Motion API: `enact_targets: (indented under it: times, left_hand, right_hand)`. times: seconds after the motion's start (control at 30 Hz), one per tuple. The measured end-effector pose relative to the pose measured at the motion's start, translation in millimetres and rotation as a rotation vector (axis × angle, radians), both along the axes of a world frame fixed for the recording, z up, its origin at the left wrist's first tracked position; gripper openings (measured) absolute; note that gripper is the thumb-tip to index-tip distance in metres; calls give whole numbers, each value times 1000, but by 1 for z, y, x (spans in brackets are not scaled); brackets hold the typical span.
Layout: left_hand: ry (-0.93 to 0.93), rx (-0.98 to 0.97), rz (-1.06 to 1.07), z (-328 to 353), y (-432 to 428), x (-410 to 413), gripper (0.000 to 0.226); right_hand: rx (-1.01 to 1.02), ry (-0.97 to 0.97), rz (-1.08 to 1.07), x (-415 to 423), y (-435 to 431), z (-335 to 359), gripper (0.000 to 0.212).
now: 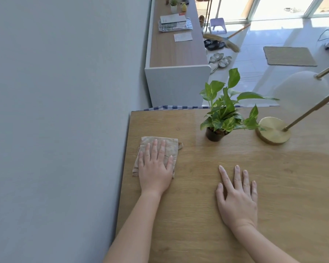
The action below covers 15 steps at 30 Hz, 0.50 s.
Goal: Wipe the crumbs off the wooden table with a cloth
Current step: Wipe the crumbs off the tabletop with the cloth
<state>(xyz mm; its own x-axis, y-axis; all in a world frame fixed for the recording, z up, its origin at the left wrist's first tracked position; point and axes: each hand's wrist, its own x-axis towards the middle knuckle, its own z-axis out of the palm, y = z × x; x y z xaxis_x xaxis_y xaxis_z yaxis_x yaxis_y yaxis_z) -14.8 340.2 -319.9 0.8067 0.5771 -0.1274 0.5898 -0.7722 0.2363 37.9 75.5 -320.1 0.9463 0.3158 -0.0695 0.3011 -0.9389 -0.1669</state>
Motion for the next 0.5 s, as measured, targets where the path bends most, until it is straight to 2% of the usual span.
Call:
enact_targets:
  times: [0.3, 0.5]
  left_hand:
    - [41, 6, 88, 0, 104, 94, 69]
    - [24, 9, 139, -1, 118, 117, 69]
  right_hand:
    - [-1, -17, 1, 3, -2, -4, 62]
    - [1, -6, 4, 4, -4, -7, 61]
